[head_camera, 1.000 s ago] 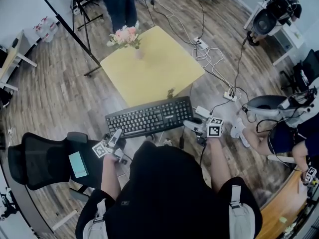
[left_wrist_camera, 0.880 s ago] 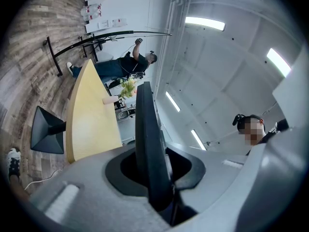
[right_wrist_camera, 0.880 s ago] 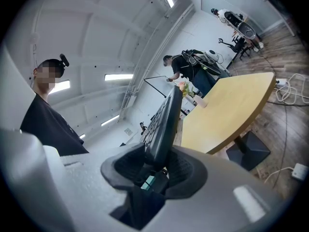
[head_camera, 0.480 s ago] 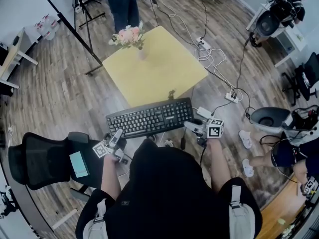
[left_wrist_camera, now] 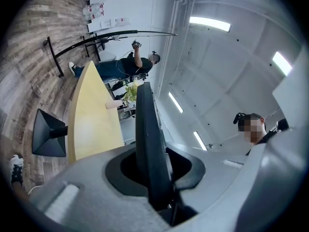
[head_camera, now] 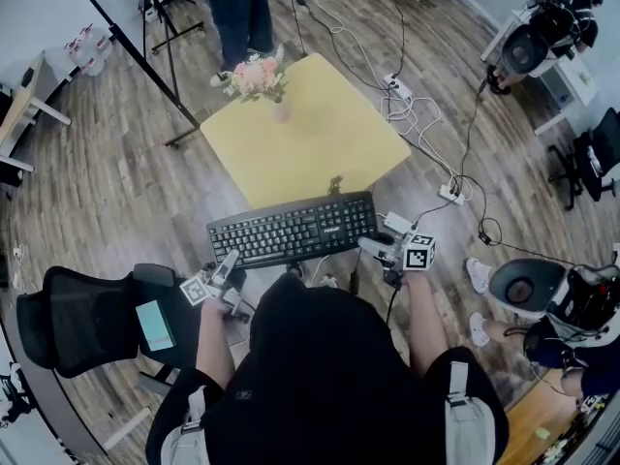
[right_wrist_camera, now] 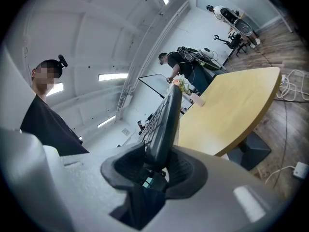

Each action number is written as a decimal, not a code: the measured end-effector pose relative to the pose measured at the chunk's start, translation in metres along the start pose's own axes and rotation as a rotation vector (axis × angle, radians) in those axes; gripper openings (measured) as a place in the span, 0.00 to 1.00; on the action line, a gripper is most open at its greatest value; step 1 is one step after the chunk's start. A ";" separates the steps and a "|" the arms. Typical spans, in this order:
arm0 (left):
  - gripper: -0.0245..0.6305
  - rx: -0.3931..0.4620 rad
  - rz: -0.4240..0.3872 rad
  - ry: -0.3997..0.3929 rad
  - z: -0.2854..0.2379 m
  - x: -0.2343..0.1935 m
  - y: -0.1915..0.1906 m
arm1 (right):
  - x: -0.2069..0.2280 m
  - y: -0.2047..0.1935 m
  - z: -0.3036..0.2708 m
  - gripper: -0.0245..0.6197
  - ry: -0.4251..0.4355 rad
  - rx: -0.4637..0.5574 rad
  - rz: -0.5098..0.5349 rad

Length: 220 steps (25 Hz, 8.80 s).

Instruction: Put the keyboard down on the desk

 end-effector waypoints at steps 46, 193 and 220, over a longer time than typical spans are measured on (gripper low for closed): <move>0.17 -0.210 0.054 0.055 -0.023 -0.112 0.189 | 0.089 0.103 -0.122 0.28 -0.175 -0.014 -0.148; 0.61 -0.581 -0.594 0.877 -0.070 -0.177 0.191 | 0.140 0.088 -0.178 0.23 -0.713 -0.316 0.138; 0.05 -0.565 -0.734 0.652 -0.082 -0.120 0.190 | 0.091 0.111 -0.195 0.10 -0.706 -0.322 0.319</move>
Point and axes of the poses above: the fingertips, and each gripper's own axes: z backward along the fingers, x to its right, y out of its top, the point moved 4 cm from there along z, backward along the fingers, and after that the axes turned 14 degrees about -x, right-handed, at the moved point
